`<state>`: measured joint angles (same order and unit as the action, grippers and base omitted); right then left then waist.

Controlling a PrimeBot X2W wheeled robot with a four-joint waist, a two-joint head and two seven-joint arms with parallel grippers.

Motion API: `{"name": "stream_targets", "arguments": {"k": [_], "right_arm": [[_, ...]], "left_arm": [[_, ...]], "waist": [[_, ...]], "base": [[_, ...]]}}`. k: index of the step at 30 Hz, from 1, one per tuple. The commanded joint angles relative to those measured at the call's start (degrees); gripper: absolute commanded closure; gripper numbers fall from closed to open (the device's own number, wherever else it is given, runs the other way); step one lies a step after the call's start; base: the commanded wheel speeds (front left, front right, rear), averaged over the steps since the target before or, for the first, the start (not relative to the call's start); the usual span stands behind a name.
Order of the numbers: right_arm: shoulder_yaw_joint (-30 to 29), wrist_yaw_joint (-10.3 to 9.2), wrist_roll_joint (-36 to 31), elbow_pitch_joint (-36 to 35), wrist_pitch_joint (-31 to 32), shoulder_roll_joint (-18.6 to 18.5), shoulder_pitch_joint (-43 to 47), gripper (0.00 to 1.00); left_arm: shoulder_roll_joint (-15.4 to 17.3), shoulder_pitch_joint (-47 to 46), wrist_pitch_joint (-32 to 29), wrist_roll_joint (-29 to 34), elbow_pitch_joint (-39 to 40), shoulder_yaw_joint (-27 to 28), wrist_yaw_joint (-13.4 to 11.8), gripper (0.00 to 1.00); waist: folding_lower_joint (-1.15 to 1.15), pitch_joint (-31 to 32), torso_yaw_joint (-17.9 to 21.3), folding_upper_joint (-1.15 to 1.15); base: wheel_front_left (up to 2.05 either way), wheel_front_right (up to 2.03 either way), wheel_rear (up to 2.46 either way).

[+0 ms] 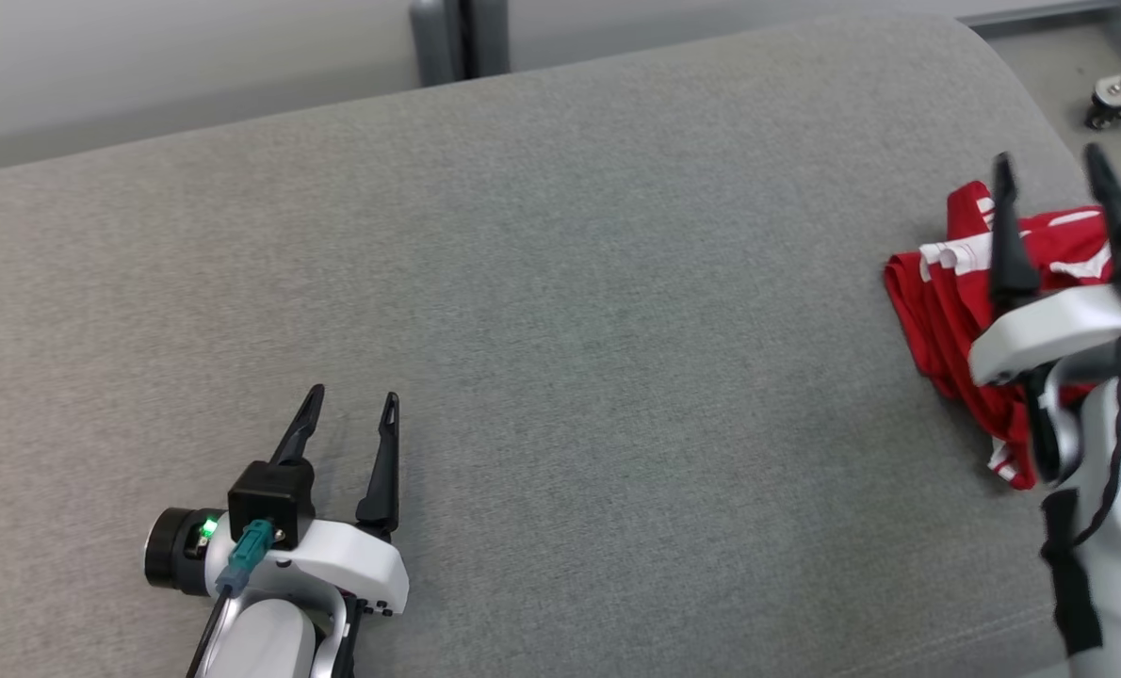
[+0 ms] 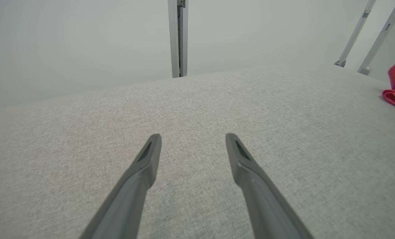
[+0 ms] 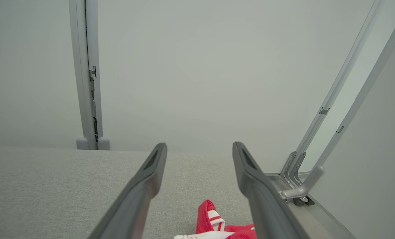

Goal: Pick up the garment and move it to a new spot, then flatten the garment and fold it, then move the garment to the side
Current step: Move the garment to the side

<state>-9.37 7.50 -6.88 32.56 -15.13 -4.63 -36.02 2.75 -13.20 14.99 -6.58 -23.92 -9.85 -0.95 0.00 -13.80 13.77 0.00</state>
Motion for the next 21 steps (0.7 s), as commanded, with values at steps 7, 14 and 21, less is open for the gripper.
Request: {"name": "stream_targets", "arguments": {"k": [7, 14, 21], "right_arm": [[5.2, -0.02, 5.23, -5.29, 0.03, 1.22, 8.9, 0.0], [7.93, -0.02, 8.81, -5.86, 0.04, 1.51, 16.74, 0.0], [8.1, -0.02, 10.76, -6.48, 0.04, 1.5, 21.67, 0.0]], "left_arm": [[0.31, 2.15, 0.25, -1.42, 0.37, 0.49, -1.85, 0.0], [0.29, 4.95, 0.25, -1.93, 0.27, 2.05, -3.5, 0.0], [0.26, 7.4, 0.25, -1.41, 0.47, 3.56, -3.94, 0.0]], "waist": [[0.0, 3.85, -5.33, 0.0], [0.0, 7.17, -9.72, 0.0], [0.0, 9.74, -12.42, 0.0]], "base": [[0.0, 0.0, 0.0], [0.0, 0.0, 0.0], [0.0, 0.0, 0.0]]}}
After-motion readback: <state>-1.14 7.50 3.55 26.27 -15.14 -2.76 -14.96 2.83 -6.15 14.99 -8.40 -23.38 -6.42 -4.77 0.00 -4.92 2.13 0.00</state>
